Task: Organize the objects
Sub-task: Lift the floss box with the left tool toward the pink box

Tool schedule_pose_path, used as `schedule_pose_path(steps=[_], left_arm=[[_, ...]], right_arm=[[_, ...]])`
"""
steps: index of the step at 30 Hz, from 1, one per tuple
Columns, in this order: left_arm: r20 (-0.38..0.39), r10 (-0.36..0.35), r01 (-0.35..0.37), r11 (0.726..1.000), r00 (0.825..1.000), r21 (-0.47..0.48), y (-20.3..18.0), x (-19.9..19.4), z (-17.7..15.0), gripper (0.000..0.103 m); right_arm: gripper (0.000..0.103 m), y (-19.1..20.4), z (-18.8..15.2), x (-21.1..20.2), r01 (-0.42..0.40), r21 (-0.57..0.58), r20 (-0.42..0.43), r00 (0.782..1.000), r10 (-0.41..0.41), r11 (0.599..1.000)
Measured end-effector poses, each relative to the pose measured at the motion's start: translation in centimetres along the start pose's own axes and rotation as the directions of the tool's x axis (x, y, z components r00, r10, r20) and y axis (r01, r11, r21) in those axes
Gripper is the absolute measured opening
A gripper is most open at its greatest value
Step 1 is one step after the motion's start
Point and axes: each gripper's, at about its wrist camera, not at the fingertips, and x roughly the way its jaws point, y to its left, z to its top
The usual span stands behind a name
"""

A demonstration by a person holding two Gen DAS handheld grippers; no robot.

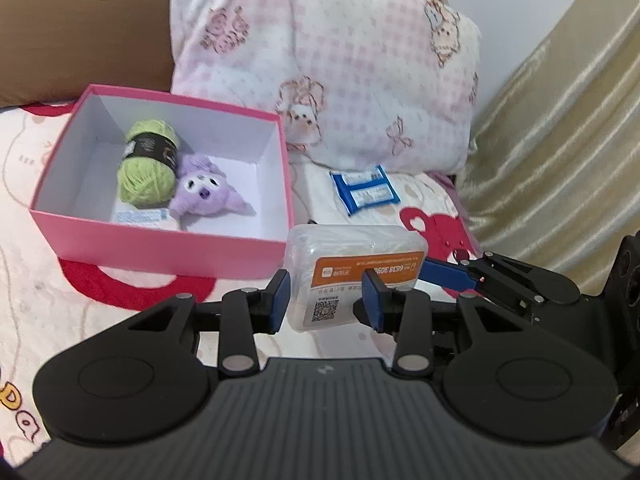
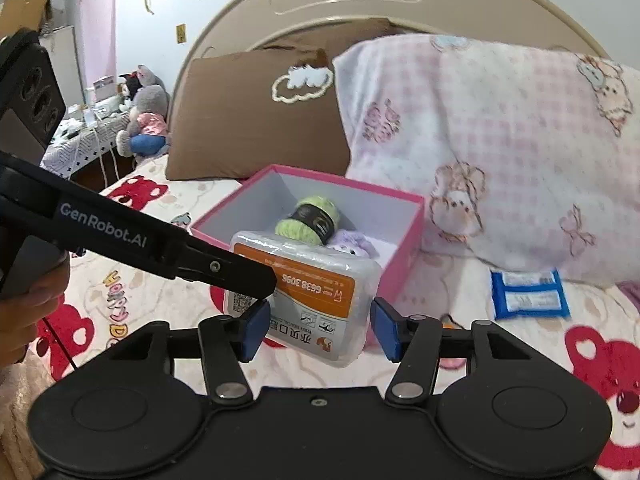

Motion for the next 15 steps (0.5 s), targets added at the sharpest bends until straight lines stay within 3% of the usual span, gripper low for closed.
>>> schedule_pose_path(steps=[6,15], left_arm=[[0.046,0.009,-0.008,0.999,0.999,-0.031,1.8,-1.1,1.3,0.038],[0.016,0.003,-0.002,0.997,1.000,-0.082,5.9,-0.1,6.7,0.036]], right_arm=[[0.057,0.9,2.4,1.4,-0.024,-0.064,0.007,1.000,0.024,0.998],[0.053,0.6,9.3,6.3,-0.081,-0.106,-0.111,0.991,0.069,0.991]])
